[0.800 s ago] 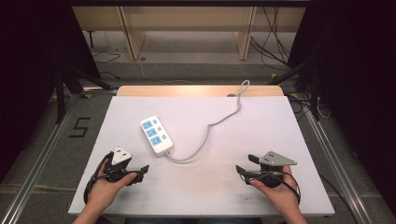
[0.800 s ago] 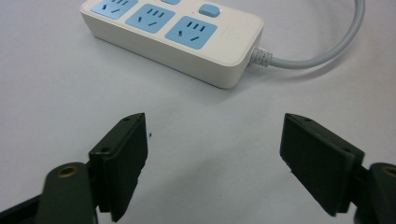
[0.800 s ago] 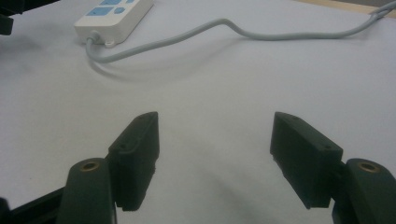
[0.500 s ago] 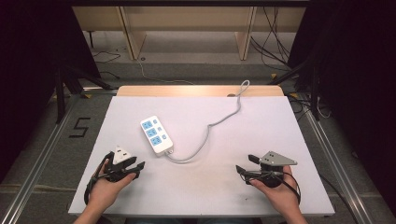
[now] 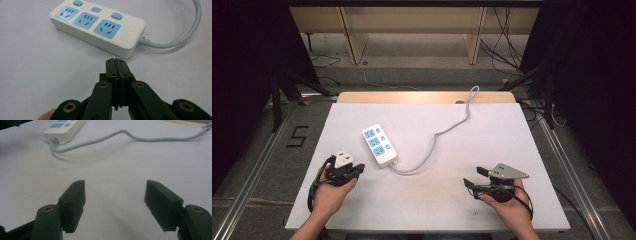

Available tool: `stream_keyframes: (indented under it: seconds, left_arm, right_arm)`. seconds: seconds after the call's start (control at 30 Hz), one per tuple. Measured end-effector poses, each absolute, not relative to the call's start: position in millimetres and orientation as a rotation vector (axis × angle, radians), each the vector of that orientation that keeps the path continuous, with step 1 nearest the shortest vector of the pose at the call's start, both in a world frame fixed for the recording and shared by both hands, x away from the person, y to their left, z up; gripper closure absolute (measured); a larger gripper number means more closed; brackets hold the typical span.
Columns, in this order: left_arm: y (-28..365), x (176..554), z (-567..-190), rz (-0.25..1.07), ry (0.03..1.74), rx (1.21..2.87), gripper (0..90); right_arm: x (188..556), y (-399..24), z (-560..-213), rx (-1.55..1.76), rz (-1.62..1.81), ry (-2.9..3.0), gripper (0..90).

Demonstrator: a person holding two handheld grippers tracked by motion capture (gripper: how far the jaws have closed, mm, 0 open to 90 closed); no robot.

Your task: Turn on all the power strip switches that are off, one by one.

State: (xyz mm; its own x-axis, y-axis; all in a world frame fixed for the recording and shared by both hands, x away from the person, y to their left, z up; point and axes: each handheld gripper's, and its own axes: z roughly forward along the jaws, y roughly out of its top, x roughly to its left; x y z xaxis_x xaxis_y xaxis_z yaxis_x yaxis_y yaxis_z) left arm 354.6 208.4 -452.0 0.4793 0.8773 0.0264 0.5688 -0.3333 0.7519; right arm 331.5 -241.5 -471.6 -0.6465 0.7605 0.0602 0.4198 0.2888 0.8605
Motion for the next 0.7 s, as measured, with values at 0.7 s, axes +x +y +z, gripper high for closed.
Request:
stream_keyframes:
  seconds: [0.7]
  left_arm:
    - [189, 379, -445, 0.555, 1.16, 2.106, 89.4]
  right_arm:
    - [327, -242, -473, 1.064, 1.304, 2.208, 34.2]
